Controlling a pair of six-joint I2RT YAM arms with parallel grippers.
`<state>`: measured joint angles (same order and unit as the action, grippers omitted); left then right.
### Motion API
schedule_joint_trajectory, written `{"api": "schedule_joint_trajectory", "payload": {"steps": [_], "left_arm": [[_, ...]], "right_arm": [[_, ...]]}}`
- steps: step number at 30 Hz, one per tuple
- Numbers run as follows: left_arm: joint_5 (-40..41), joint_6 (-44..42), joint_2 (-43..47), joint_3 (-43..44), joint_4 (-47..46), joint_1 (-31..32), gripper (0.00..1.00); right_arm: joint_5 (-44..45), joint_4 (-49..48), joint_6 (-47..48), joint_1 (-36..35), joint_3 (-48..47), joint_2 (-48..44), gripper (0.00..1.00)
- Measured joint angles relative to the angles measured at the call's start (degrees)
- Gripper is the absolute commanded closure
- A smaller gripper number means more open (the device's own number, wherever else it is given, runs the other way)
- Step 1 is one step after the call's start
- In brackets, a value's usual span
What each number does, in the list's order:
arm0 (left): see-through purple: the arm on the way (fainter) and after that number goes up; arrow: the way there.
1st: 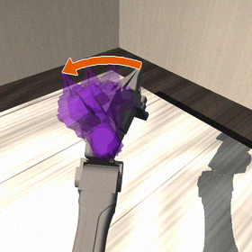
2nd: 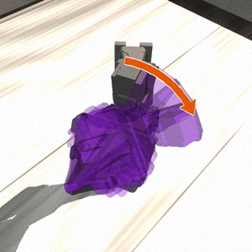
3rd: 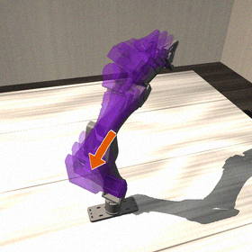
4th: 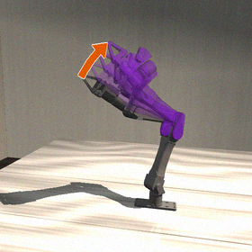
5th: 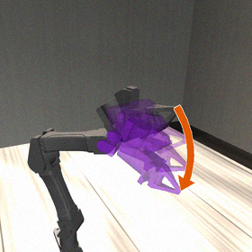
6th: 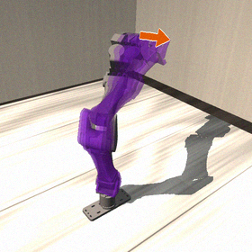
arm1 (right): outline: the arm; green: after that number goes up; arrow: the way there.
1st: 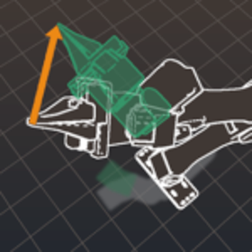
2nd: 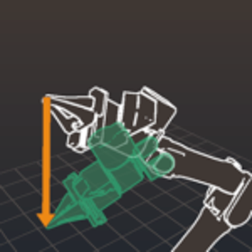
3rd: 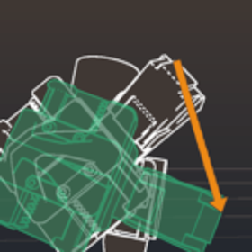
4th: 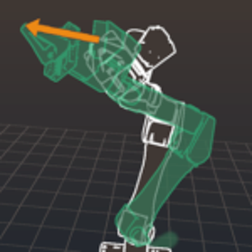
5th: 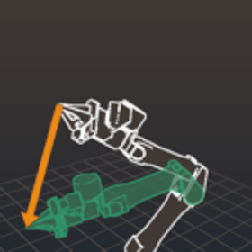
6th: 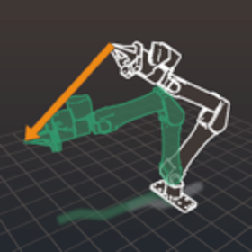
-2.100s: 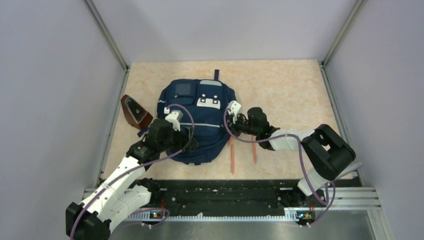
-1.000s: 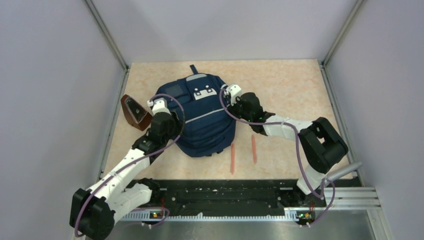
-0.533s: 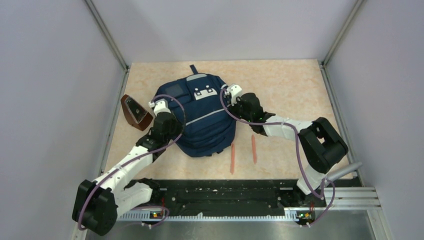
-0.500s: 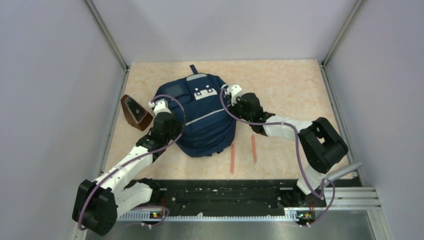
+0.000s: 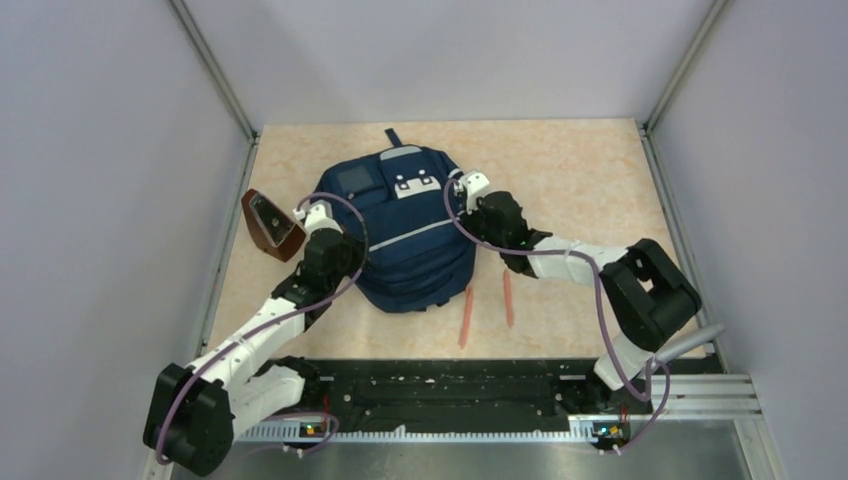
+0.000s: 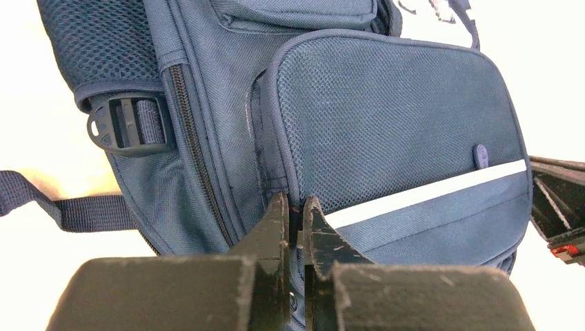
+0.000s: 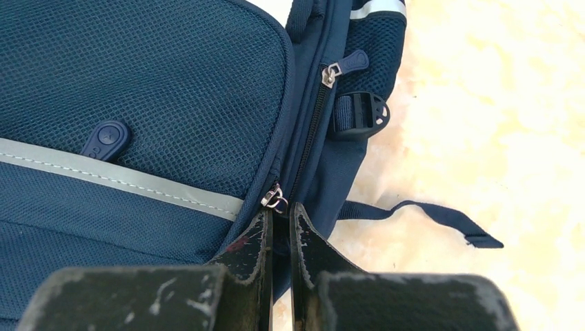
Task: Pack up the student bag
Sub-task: Adjust the student bag at the center of the board.
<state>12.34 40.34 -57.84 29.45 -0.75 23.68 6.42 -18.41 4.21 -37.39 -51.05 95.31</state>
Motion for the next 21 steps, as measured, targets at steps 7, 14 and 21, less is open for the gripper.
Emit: {"api": "schedule_joint_trajectory", "payload": {"steps": [7, 14, 21], "left_arm": [[2.47, 1.92, 4.66, -2.95, -1.9, 0.42, 1.0], [3.78, 2.16, 5.51, -3.67, -2.25, 0.63, 1.0], [2.27, -4.33, 4.9, -3.52, -2.29, 0.63, 0.31]], "right_arm": [[0.26, 1.42, -2.21, -0.7, 2.64, -3.91, 1.0], [0.59, 3.96, -5.57, -1.9, 4.7, -7.32, 1.0], [2.34, 5.18, -6.91, -2.27, 5.07, -7.78, 1.0]]}}
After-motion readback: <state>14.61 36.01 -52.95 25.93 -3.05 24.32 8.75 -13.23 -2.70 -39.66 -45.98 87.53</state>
